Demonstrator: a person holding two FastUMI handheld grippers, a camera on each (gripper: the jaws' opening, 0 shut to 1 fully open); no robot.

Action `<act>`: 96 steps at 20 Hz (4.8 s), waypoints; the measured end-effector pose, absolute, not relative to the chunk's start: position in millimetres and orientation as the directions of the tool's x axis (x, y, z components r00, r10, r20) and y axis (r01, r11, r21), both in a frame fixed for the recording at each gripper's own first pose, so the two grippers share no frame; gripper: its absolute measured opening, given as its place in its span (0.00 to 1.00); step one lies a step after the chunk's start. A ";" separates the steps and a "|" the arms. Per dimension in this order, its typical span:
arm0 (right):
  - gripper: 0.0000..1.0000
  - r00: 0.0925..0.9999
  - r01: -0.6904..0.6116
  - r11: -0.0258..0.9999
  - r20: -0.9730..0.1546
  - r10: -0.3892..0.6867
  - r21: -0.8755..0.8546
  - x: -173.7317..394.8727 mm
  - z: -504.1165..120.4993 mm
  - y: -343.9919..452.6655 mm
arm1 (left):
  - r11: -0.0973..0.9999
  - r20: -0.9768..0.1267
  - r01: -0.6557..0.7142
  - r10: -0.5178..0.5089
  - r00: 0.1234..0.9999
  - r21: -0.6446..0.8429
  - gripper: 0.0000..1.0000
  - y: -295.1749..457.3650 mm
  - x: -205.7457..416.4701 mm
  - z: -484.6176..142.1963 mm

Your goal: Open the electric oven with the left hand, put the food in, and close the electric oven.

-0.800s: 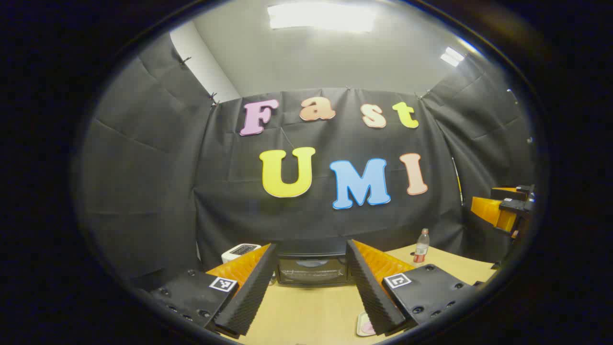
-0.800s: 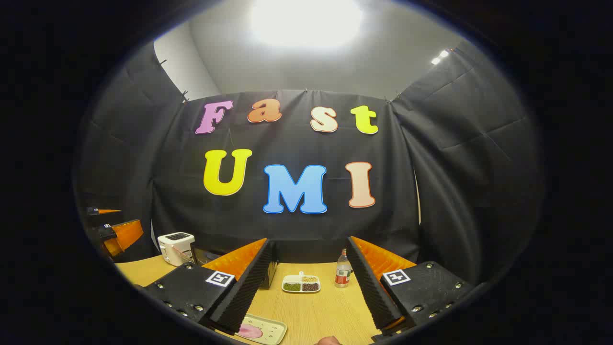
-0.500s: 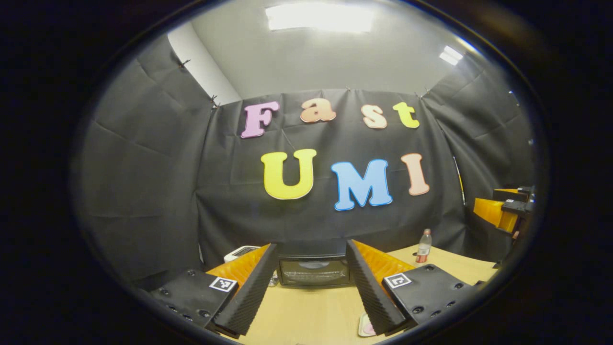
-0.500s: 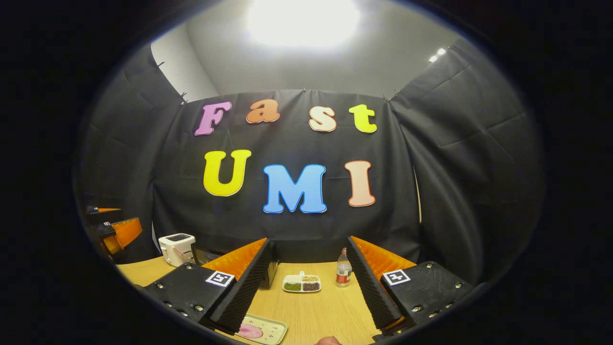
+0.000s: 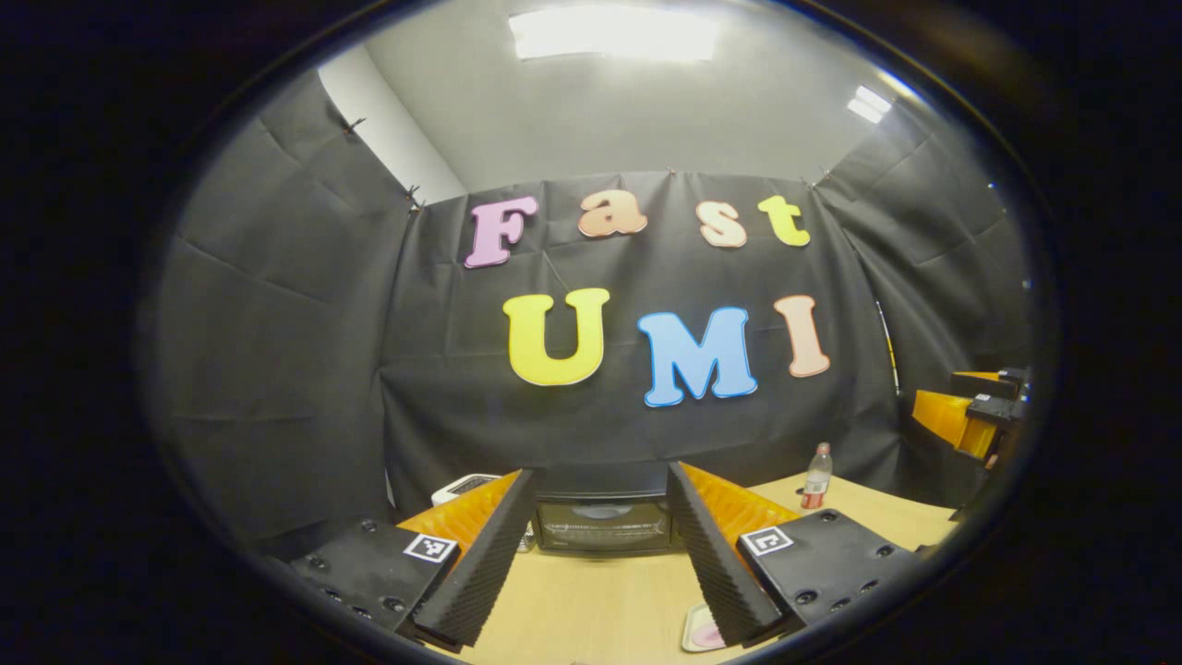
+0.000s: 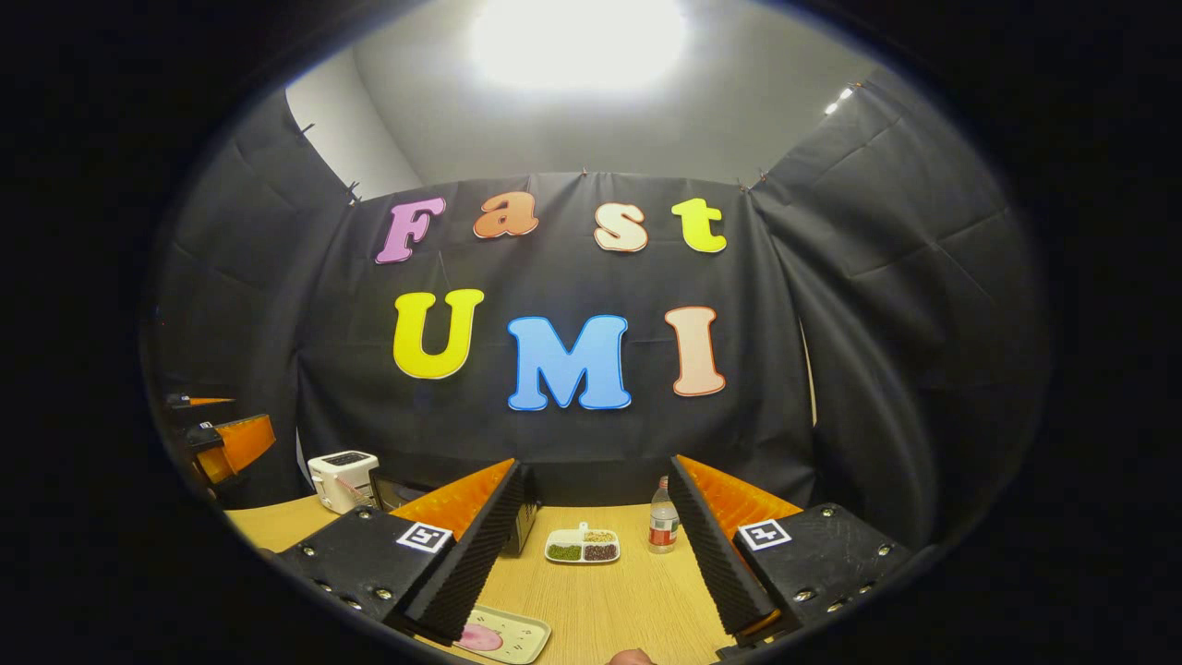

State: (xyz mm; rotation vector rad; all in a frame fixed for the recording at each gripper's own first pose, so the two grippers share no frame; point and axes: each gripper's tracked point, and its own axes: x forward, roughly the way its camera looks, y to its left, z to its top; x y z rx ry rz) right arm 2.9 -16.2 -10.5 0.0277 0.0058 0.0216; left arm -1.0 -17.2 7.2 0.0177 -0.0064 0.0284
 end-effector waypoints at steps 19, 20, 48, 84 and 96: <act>0.97 0.995 -0.086 0.995 -0.048 0.089 0.059 31.0 -49.5 -7.1 | 0.999 0.014 -0.028 0.028 1.000 0.021 0.96 -15.6 107.9 -0.1; 0.97 0.996 -0.071 0.996 -0.043 0.074 0.057 36.1 -48.5 -5.9 | 1.000 0.013 -0.020 0.020 1.000 0.021 0.93 -13.1 120.6 -2.0; 0.97 0.970 0.181 0.981 -0.152 -0.190 -0.072 88.0 -86.8 20.6 | 0.987 -0.217 0.162 -0.163 0.962 -0.022 0.96 -6.0 343.7 -208.2; 0.97 0.978 0.036 0.996 -0.203 -0.051 -0.077 62.4 -93.0 5.4 | 0.998 -0.394 0.069 -0.063 0.917 0.002 0.96 -7.0 236.5 -304.2; 0.97 0.969 -0.042 0.998 -0.245 0.029 -0.049 55.7 -101.0 17.7 | 0.997 -0.472 0.062 -0.075 0.878 -0.044 0.96 -16.4 192.5 -338.6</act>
